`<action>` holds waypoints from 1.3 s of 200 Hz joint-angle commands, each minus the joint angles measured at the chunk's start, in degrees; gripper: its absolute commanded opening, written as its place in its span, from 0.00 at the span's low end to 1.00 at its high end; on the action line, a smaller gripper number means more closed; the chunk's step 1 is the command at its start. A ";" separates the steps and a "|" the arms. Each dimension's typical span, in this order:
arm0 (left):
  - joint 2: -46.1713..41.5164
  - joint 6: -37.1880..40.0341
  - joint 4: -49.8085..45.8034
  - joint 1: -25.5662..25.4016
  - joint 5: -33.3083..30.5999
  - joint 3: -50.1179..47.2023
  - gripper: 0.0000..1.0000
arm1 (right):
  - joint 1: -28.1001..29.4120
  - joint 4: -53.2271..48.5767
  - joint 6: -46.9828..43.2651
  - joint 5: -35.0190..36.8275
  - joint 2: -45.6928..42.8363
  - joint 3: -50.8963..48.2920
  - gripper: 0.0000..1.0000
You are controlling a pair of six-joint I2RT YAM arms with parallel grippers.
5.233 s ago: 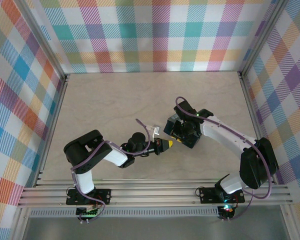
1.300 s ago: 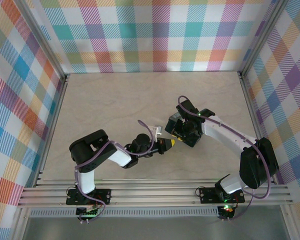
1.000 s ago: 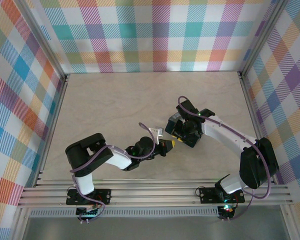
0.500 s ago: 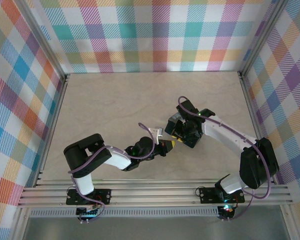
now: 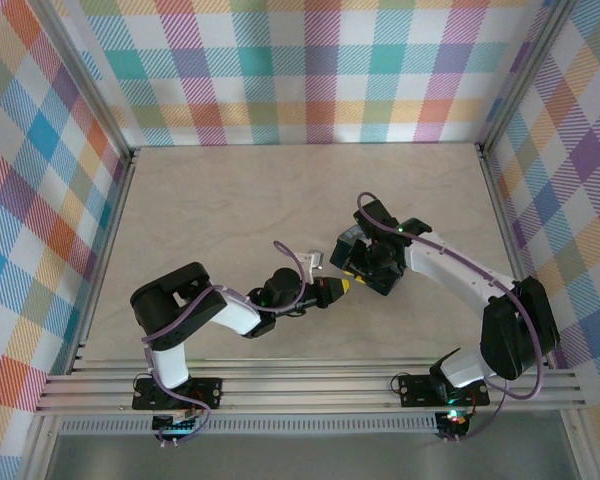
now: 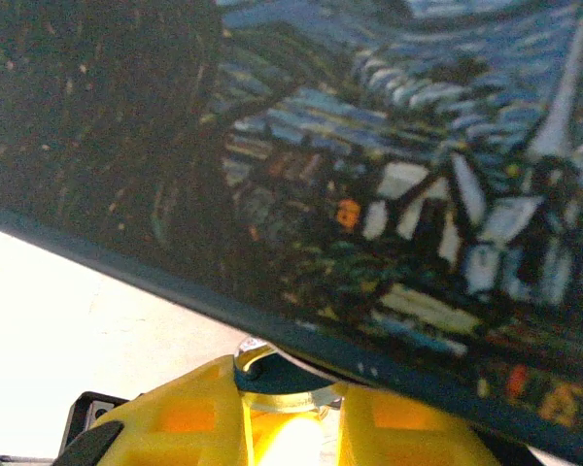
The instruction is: Unlock the padlock with the key
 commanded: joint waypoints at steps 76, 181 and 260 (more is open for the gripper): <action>-7.72 10.74 6.70 -2.13 -5.55 1.83 0.00 | 0.52 -4.43 0.36 -1.53 0.51 0.91 0.00; -7.01 5.10 10.93 -4.24 -8.01 2.17 0.00 | 0.51 -3.13 2.13 -2.88 1.30 -0.10 0.00; -4.88 -2.97 15.11 0.00 -1.55 4.90 0.00 | 0.62 -1.13 4.08 -4.18 -1.02 -2.95 0.00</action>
